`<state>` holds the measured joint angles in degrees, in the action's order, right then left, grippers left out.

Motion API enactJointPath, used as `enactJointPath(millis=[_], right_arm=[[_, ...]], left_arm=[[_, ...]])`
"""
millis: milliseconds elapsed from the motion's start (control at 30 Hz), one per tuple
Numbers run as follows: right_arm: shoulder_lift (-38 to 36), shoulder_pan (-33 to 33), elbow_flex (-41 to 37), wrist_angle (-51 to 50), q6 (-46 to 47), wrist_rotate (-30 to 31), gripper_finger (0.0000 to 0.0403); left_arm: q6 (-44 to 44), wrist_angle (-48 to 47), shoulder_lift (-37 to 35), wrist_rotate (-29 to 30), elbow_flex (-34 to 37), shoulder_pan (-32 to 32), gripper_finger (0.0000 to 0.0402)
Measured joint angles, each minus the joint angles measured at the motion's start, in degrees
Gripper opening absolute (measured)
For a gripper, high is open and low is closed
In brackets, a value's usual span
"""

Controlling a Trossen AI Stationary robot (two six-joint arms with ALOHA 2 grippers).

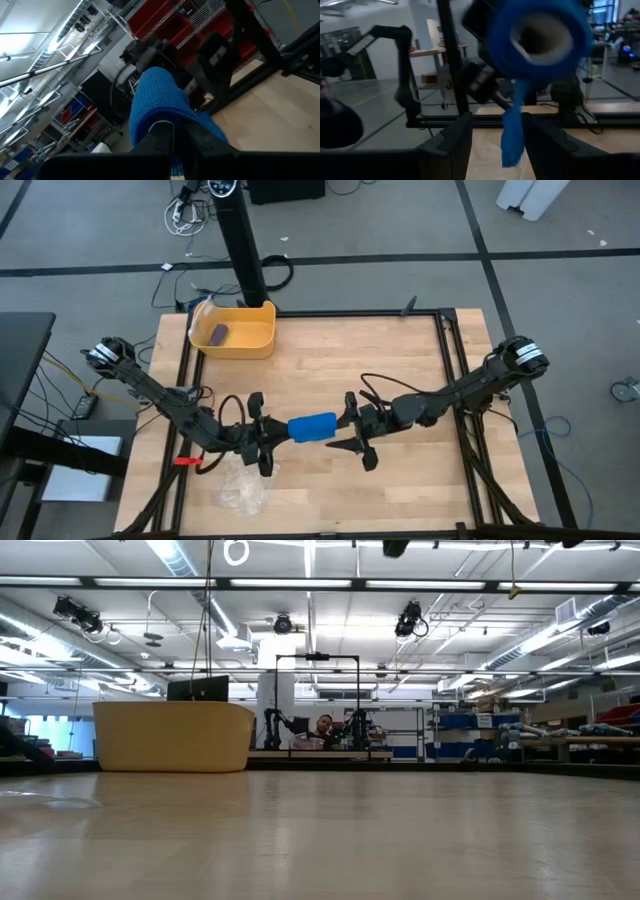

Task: Roll bandage
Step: Roll the blue bandage

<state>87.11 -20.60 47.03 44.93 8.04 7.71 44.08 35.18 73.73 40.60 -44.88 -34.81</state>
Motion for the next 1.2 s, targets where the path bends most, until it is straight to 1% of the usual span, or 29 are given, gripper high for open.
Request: enactJointPath(millis=[133,233,333,433,500,600,667,833,967,1033,1200], right_arm=[[2.49,1.44,0.0,3.16,1.63,0.05,0.0158],[3.91,2.07,0.0,7.12,2.22,-0.11,0.0134],[3.82,2.42,0.13,9.31,1.92,-0.9,0.009],[3.82,2.44,0.13,9.52,1.89,-1.07,0.0029],[3.82,2.42,0.13,9.26,1.91,-1.65,0.0009],[3.82,2.39,0.13,8.71,3.51,-3.76,0.0013],[3.82,2.17,0.13,9.67,4.03,-5.13,0.0009],[3.29,1.89,0.13,11.27,4.97,-5.54,0.0006],[3.25,1.96,0.13,12.7,7.25,-5.51,0.0005],[3.25,2.03,0.13,13.4,7.78,-5.03,0.0003],[3.28,2.03,0.11,14.36,8.89,-1.47,0.0008]], left_arm=[[2.34,2.47,0.02,0.62,0.0,0.27,0.0019],[3.6,2.84,0.01,1.33,0.0,0.75,0.0019],[3.76,2.84,0.02,2.17,0.0,1.12,0.0019],[4.45,2.95,0.02,2.81,0.02,1.27,0.0019],[5.03,3.33,0.02,2.87,0.02,1.41,0.0019],[6.8,3.97,0.02,5.02,0.04,1.44,0.0019],[8.06,3.83,0.05,6.66,0.04,1.44,0.0019],[8.21,1.19,1.38,8.64,0.07,1.55,0.0019],[8.8,1.07,3.78,10.85,0.09,1.55,0.0019],[10.0,1.47,5.17,11.72,0.08,1.51,0.0019],[10.78,1.88,7.47,13.03,0.06,1.24,0.0019]])
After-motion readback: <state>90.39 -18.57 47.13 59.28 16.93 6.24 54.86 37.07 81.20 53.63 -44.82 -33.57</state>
